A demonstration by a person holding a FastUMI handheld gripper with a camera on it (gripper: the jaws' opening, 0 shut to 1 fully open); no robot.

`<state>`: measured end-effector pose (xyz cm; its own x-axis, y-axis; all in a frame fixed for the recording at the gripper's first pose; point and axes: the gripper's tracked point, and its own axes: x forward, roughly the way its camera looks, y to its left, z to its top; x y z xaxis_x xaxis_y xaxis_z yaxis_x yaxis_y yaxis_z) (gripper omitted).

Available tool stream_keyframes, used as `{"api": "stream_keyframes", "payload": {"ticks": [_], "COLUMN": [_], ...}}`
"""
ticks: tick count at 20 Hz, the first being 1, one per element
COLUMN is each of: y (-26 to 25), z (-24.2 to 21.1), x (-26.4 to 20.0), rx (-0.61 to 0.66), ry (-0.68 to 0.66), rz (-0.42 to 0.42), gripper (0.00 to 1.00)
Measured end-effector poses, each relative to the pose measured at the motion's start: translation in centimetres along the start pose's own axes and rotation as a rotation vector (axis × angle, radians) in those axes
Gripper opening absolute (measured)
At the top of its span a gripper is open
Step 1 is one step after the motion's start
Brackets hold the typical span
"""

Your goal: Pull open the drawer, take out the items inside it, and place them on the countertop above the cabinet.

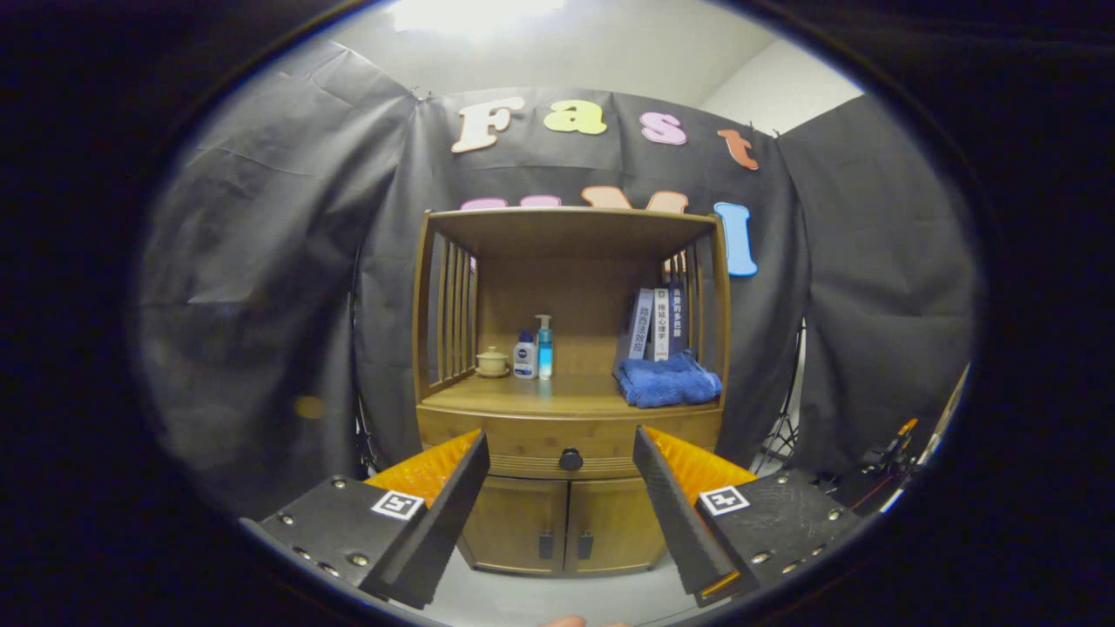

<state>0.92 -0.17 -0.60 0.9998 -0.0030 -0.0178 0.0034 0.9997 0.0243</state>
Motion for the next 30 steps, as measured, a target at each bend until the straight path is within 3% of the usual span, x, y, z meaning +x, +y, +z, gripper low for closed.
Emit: {"api": "stream_keyframes", "payload": {"ticks": [5, 10, 16, 21, 26, 28, 30], "y": [-0.6, -0.1, 1.5, 0.1, -1.6, -1.1, -1.1], "z": [-0.9, -2.7, -9.1, -15.0, -17.2, -17.6, -17.9], "x": [2.0, 8.0, 16.8, 22.5, 25.8, 26.6, 27.2], "rx": [0.019, 0.048, 0.061, 0.058, 0.059, 0.053, 0.024], "ry": [0.019, 0.025, 0.163, 0.281, 0.312, 0.327, 0.338], "rz": [-0.021, -0.009, 0.025, -0.044, -0.088, -0.062, -0.044], "gripper": [0.99, 0.99, 0.99, 0.86, 0.73, 0.53, 0.47]}}
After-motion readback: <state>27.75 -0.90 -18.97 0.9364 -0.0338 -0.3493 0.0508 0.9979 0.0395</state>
